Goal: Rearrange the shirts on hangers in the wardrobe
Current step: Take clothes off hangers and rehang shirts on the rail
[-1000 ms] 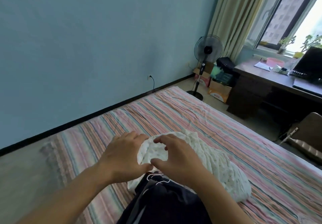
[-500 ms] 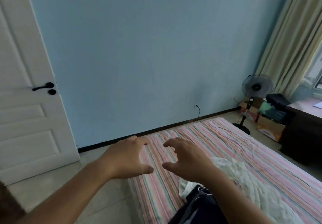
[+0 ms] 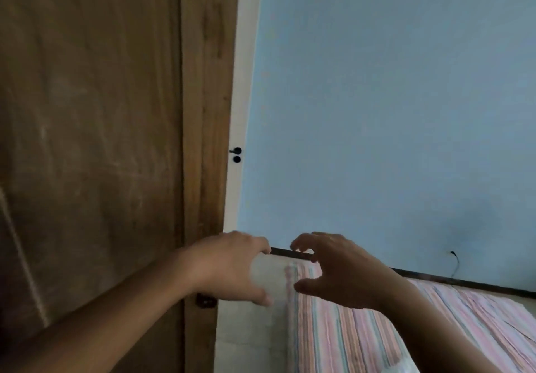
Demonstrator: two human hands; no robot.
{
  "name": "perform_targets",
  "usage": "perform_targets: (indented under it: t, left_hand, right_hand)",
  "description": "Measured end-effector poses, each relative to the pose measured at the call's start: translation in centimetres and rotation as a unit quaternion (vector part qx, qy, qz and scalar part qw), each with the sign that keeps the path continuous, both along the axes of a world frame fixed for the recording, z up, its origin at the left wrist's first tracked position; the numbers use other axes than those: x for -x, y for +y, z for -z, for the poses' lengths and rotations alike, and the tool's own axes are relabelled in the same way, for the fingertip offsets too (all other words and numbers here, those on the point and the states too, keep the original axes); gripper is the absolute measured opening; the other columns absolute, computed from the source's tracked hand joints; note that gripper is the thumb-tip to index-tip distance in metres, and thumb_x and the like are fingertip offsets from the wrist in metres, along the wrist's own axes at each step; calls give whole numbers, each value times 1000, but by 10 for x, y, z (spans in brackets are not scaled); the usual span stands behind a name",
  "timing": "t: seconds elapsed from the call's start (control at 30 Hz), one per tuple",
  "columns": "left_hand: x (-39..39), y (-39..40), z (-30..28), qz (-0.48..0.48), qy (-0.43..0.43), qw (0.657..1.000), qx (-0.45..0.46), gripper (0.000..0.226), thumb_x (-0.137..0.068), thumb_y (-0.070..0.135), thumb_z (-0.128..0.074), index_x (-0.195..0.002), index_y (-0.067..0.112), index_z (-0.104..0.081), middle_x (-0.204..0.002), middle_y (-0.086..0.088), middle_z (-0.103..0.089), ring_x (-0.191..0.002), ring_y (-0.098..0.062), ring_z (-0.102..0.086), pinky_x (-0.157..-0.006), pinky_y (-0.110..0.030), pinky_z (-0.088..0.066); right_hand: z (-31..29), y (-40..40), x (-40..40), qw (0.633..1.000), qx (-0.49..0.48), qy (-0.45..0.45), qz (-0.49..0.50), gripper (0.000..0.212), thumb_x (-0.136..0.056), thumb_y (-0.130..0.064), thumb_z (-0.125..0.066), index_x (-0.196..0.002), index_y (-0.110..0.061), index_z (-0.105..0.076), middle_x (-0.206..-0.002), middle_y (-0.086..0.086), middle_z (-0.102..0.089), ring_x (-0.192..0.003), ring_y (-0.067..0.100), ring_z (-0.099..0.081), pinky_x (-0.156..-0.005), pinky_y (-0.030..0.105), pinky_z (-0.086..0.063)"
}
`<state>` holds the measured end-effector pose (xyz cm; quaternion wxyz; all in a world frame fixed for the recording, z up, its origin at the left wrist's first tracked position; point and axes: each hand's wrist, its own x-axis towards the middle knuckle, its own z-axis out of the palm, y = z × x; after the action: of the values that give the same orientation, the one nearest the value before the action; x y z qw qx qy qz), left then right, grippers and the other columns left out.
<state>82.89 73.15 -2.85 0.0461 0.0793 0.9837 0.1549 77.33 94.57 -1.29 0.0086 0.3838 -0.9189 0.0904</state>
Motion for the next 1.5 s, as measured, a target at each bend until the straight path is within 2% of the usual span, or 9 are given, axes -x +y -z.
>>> perform_targets:
  t: [0.23,0.33,0.43,0.5,0.77,0.97,1.07,1.27,1.5]
  left_hand:
    - [-63,-55,-9,-160,14,987,-17,80,-72,63,-73,-140,38,-39,-138,14,-46,-117,-8,-50,-81,-24,-47]
    - [-95,-82,-7,-231,11,973,-9,89,-71,67,-71,-146,41,-32,-148,13,-39,-129,-10,-44,-94,-29,-45]
    - [-125,-106,-6,-290,-2,957,-9,91,-73,65,-71,-149,39,-28,-154,13,-34,-135,-11,-40,-105,-34,-43]
    - [-146,-121,-8,-317,-1,948,-7,90,-75,61,-72,-150,37,-28,-156,13,-30,-138,-12,-37,-108,-36,-41]
    - [-241,-206,-27,-359,-3,933,-9,72,-83,52,-70,-144,35,-37,-143,13,-41,-117,-4,-44,-96,-27,-45]
    - [-299,-254,-24,-438,2,898,42,79,-80,60,-67,-145,28,-35,-139,7,-46,-113,-9,-50,-90,-28,-49]
    - [-324,-269,-25,-483,15,874,59,65,-81,59,-66,-134,27,-43,-129,8,-51,-108,-10,-54,-88,-32,-51]
    - [-360,-289,-26,-551,60,829,69,34,-92,41,-60,-121,28,-51,-98,12,-54,-85,-3,-55,-75,-32,-54]
    - [-403,-298,-21,-649,40,747,139,16,-98,25,-52,-110,14,-50,-100,-4,-53,-84,-19,-57,-75,-41,-52]
  right_hand:
    - [-5,-72,-3,991,-27,-7,-131,55,-86,-55,-67,-135,-39,-47,-137,-15,-54,-118,8,-56,-99,34,-52]
    - [-6,-108,-13,983,-16,-9,-182,54,-87,-52,-68,-135,-38,-49,-135,-14,-57,-112,9,-61,-94,33,-55]
    - [-4,-143,-29,974,-15,-4,-226,50,-87,-50,-68,-133,-39,-49,-129,-15,-60,-98,5,-62,-81,19,-53]
    - [-2,-167,-43,970,-11,15,-241,52,-87,-51,-67,-134,-40,-48,-131,-16,-58,-105,6,-61,-86,20,-51]
    - [-11,-279,-103,949,-4,61,-311,56,-86,-53,-66,-136,-39,-44,-126,-13,-56,-106,9,-59,-83,24,-48]
    - [-12,-355,-150,928,23,36,-370,47,-88,-41,-67,-131,-34,-52,-120,-6,-60,-107,16,-62,-83,27,-50]
    - [-12,-386,-164,919,20,26,-392,47,-89,-43,-66,-132,-36,-50,-120,-7,-61,-110,15,-60,-82,28,-48]
    - [-14,-438,-189,876,10,-79,-476,38,-88,-45,-66,-124,-42,-53,-112,-18,-61,-99,3,-60,-84,31,-55]
    - [-10,-500,-248,806,32,-188,-561,47,-83,-52,-69,-124,-29,-59,-101,-12,-67,-91,5,-65,-81,30,-56]
